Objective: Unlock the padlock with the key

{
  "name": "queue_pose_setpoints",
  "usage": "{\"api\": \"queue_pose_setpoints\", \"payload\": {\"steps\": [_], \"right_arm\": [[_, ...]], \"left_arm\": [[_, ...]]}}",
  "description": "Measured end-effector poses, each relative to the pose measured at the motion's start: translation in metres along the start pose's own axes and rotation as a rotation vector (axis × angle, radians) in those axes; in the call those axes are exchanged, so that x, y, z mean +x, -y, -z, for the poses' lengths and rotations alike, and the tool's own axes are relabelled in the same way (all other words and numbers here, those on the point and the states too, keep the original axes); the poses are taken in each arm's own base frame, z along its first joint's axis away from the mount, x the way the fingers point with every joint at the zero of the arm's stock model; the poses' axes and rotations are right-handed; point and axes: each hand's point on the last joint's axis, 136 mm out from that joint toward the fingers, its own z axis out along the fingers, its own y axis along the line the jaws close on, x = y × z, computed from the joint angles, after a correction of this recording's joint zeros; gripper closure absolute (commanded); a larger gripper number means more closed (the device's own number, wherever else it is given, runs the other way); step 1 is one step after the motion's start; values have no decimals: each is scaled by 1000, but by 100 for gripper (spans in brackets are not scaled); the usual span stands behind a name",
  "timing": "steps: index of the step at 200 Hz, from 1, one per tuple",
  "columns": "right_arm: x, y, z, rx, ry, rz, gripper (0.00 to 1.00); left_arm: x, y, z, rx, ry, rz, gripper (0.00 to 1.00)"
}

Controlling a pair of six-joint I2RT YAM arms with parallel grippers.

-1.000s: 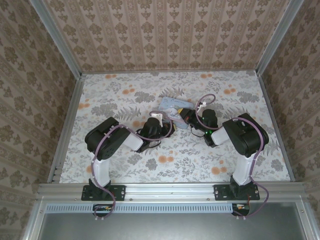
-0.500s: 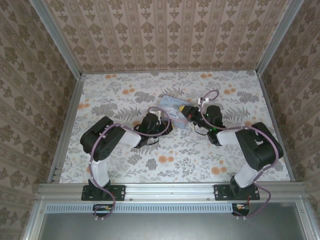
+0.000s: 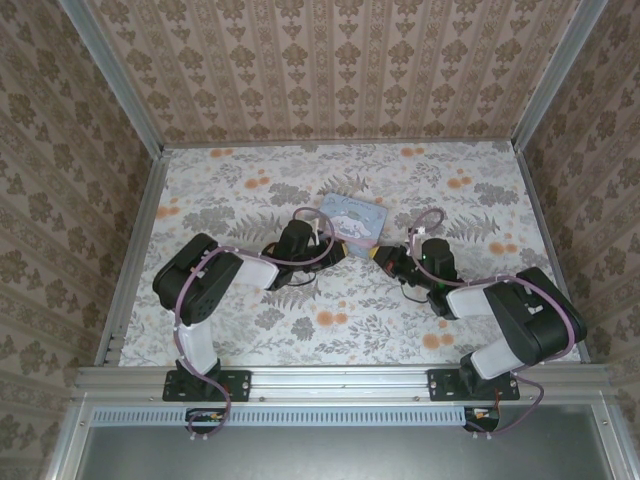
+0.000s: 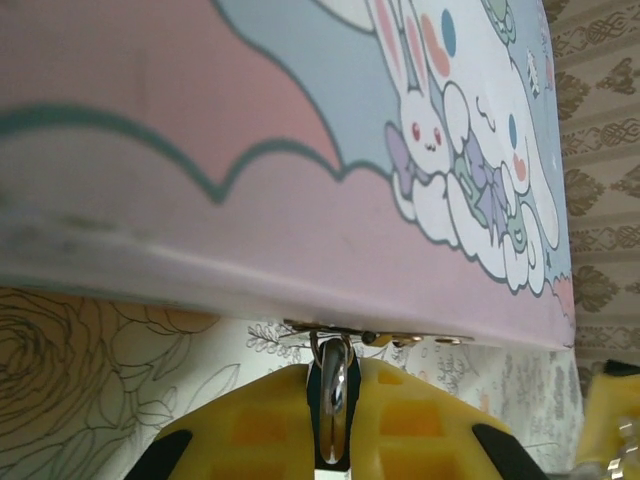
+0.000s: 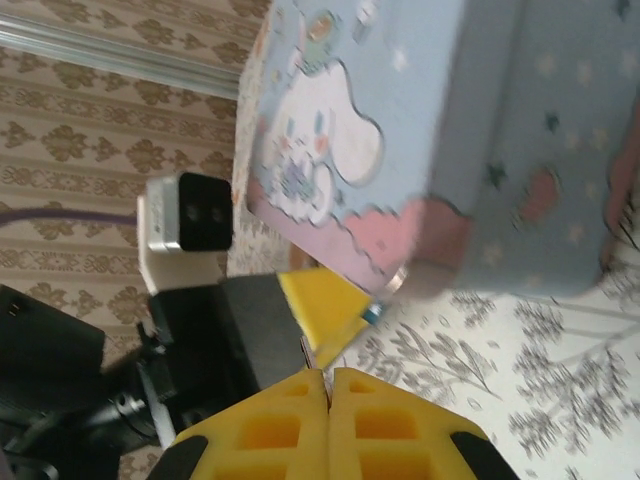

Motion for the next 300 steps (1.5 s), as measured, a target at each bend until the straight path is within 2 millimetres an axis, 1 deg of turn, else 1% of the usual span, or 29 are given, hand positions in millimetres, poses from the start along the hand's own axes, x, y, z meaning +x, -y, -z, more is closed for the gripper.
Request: {"api": "queue_pose_setpoints", "payload": {"steps": [36,60,93,114,128,208,246,300], "right_arm": [[22,9,1,14,-37,-9,100],[35,18,-4,31,-57,-29,100],[43,34,-12,53,-50,-80,100],[43,41,-16,57,-35,-113,100],[43,41,-18,53,-23,-120,100],[31,31,-22,34,28,-123,100],[24,24,-23,28,53,-119,100],[17,21,-25,38,66,-118,100]], "left_arm": [[2,9,0,43,-32,57,100],[3,13,1,61,-48,90,100],[1,20,1,92,-47,117,100],[-1,25,2,110,-40,126,100],[-3,27,2,117,-37,131,100],[-7,34,3,151,-19,139,100],[-7,34,4,156,-17,140,100],[-6,34,5,162,-13,144,100]]}}
